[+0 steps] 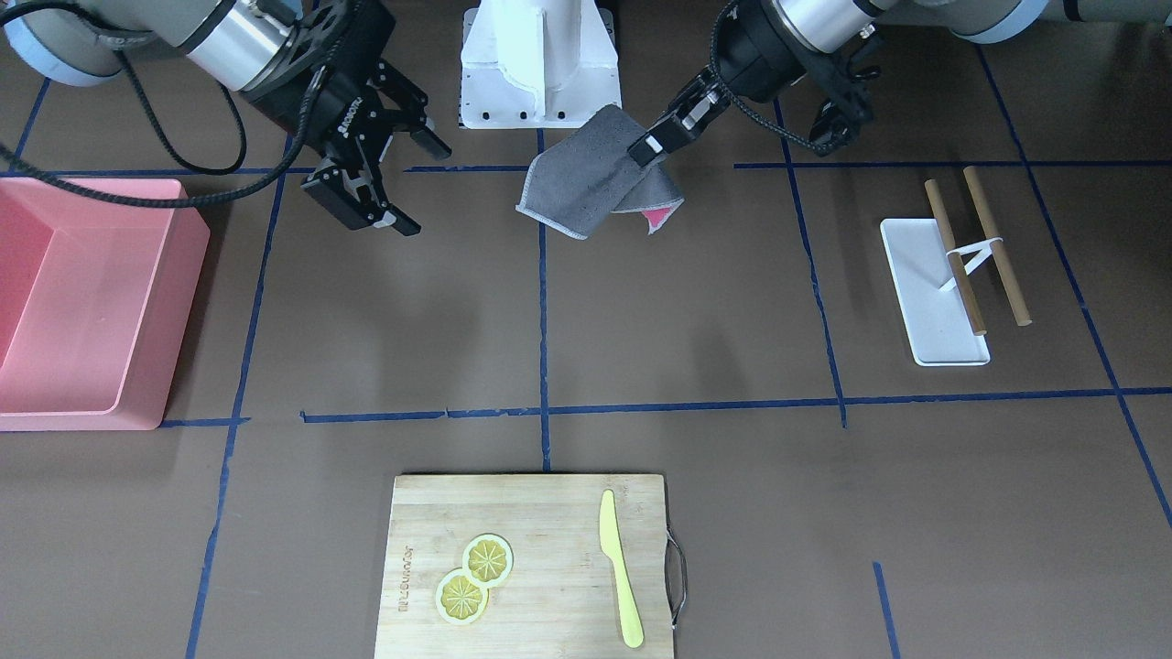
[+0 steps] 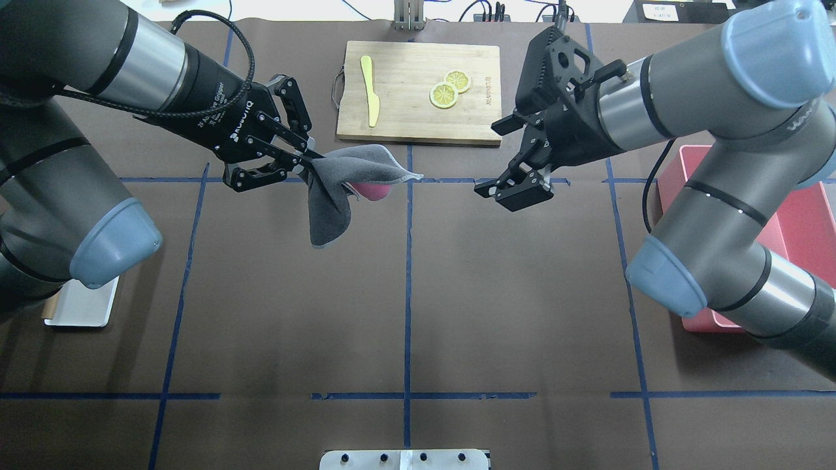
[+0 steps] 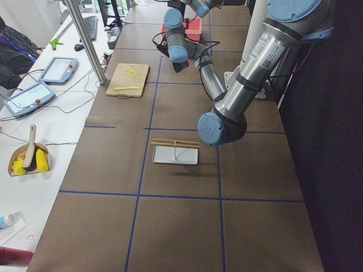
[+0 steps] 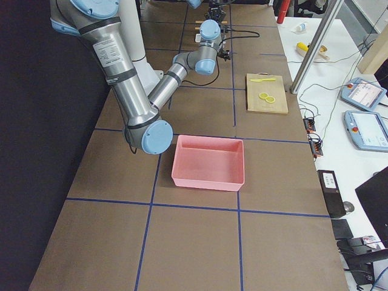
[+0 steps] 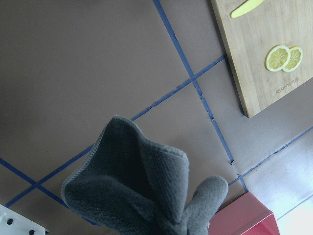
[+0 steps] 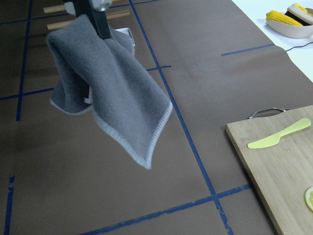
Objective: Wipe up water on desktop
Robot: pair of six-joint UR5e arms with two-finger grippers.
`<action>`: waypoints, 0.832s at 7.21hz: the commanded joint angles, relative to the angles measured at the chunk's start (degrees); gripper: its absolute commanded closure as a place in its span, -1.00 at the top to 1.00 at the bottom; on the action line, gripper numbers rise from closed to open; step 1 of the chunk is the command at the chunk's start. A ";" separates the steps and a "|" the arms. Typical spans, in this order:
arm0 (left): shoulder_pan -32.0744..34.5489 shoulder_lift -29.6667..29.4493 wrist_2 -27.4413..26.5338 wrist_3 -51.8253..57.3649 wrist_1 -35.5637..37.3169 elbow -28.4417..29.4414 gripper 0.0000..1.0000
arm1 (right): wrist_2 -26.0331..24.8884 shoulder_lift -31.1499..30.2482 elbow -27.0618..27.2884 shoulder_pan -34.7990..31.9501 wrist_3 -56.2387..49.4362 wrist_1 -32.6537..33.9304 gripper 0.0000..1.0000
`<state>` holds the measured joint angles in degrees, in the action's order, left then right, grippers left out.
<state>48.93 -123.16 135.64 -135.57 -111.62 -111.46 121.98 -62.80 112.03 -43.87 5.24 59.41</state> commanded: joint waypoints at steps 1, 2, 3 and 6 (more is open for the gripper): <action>-0.42 -1.11 -0.90 -1.27 0.17 0.19 -1.00 | -5.60 1.53 1.34 4.39 0.21 -0.08 0.99; -0.94 -2.51 -0.99 -1.88 0.26 0.45 -1.00 | -7.44 1.80 1.87 5.45 0.21 -0.09 0.99; -1.29 -4.70 -0.99 -4.24 0.17 2.11 -1.00 | -8.85 1.80 2.13 6.33 0.21 -0.09 0.99; -3.14 -6.29 -0.91 -11.44 -0.09 2.48 -0.98 | -9.40 1.80 2.05 6.69 0.12 -0.09 0.99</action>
<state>46.24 -128.57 134.67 -143.48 -111.51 -109.02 112.73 -61.00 114.09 -37.29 5.37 59.33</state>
